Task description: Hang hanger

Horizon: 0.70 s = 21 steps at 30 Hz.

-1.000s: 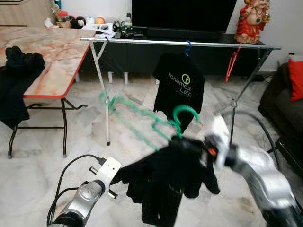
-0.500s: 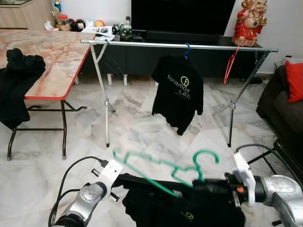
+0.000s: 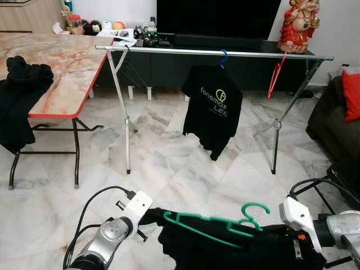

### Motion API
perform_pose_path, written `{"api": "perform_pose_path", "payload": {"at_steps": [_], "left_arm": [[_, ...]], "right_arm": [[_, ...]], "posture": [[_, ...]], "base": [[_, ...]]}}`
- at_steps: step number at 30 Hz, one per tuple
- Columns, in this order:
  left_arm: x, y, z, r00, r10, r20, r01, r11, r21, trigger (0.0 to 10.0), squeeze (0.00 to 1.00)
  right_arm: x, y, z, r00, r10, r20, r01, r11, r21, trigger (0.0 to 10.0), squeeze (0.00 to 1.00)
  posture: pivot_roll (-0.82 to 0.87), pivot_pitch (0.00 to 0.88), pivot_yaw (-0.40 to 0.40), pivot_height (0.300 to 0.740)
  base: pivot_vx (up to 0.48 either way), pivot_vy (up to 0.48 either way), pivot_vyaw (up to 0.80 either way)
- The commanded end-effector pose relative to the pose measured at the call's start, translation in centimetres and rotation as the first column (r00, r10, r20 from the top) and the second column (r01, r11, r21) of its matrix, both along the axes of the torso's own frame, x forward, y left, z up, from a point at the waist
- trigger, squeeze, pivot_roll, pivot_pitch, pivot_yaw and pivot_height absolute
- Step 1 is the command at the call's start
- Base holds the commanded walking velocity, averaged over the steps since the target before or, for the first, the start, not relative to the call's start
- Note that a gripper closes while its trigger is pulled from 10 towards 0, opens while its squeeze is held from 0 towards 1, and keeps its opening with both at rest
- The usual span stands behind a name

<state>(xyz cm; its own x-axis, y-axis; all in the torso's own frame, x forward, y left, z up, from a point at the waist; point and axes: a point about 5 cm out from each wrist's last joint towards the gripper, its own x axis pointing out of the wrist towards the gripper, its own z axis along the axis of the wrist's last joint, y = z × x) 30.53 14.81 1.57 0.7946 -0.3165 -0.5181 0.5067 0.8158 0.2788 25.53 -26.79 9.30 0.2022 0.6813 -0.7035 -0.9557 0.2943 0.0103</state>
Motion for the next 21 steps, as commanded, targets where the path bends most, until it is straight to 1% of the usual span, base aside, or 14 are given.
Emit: {"api": "perform_pose_path", "payload": {"at_steps": [1,4,8,10,13,15,17,19,21], "left_arm": [[0.0,3.2,-0.1,0.995,0.099,-0.023,-0.097,0.993,0.067,0.0,0.00],[0.0,3.0,-0.1,0.995,0.093,-0.023,-0.092,0.993,0.068,0.0,0.00],[0.1,2.9,0.0,0.996,0.089,-0.025,-0.087,0.994,0.070,0.0,0.00],[0.1,3.0,0.0,0.996,0.088,-0.026,-0.086,0.994,0.071,0.0,0.00],[0.0,3.1,-0.1,0.996,0.086,-0.035,-0.083,0.994,0.073,0.0,0.00],[-0.1,3.1,-0.2,0.996,0.077,-0.044,-0.074,0.995,0.074,0.0,0.00],[-0.2,3.1,-0.3,0.996,0.070,-0.054,-0.066,0.995,0.075,0.0,0.00],[-0.3,3.0,-0.4,0.996,0.061,-0.060,-0.056,0.995,0.080,0.0,0.00],[-0.3,3.0,-0.4,0.996,0.057,-0.062,-0.052,0.995,0.082,0.0,0.00]], "right_arm": [[-0.8,-3.8,0.1,0.996,-0.087,-0.023,0.082,0.980,-0.184,0.0,0.00],[-0.6,-3.7,0.1,0.995,-0.099,-0.006,0.096,0.981,-0.170,0.0,0.00],[-0.1,-3.8,-0.4,0.991,-0.122,0.046,0.129,0.967,-0.220,0.0,0.00],[0.4,-3.8,-0.4,0.986,-0.135,0.094,0.154,0.958,-0.241,0.0,0.00],[1.6,-3.8,-0.3,0.968,-0.171,0.183,0.215,0.941,-0.260,0.0,0.00],[2.1,-3.7,-0.2,0.956,-0.187,0.225,0.245,0.933,-0.263,0.0,0.00],[2.7,-3.3,0.0,0.944,-0.206,0.258,0.269,0.934,-0.237,0.0,0.00],[3.0,-2.9,0.1,0.939,-0.216,0.269,0.274,0.940,-0.202,0.0,0.00],[3.1,-2.7,0.2,0.938,-0.214,0.272,0.271,0.943,-0.192,0.0,0.00]], "posture": [[0.01,0.110,-0.037,0.740],[0.01,0.113,-0.037,0.740],[0.01,0.111,-0.038,0.740],[0.01,0.112,-0.038,0.740],[0.01,0.112,-0.041,0.740],[0.01,0.112,-0.041,0.740],[0.01,0.112,-0.042,0.740],[0.01,0.112,-0.043,0.740],[0.01,0.112,-0.043,0.740]], "base": [[0.000,0.000,0.00],[0.000,0.000,0.00],[0.000,0.000,0.00],[0.000,0.000,0.00],[0.000,0.000,0.00],[0.000,0.000,0.00],[0.000,0.000,0.00],[0.000,0.000,0.00],[0.000,0.000,0.00]]}}
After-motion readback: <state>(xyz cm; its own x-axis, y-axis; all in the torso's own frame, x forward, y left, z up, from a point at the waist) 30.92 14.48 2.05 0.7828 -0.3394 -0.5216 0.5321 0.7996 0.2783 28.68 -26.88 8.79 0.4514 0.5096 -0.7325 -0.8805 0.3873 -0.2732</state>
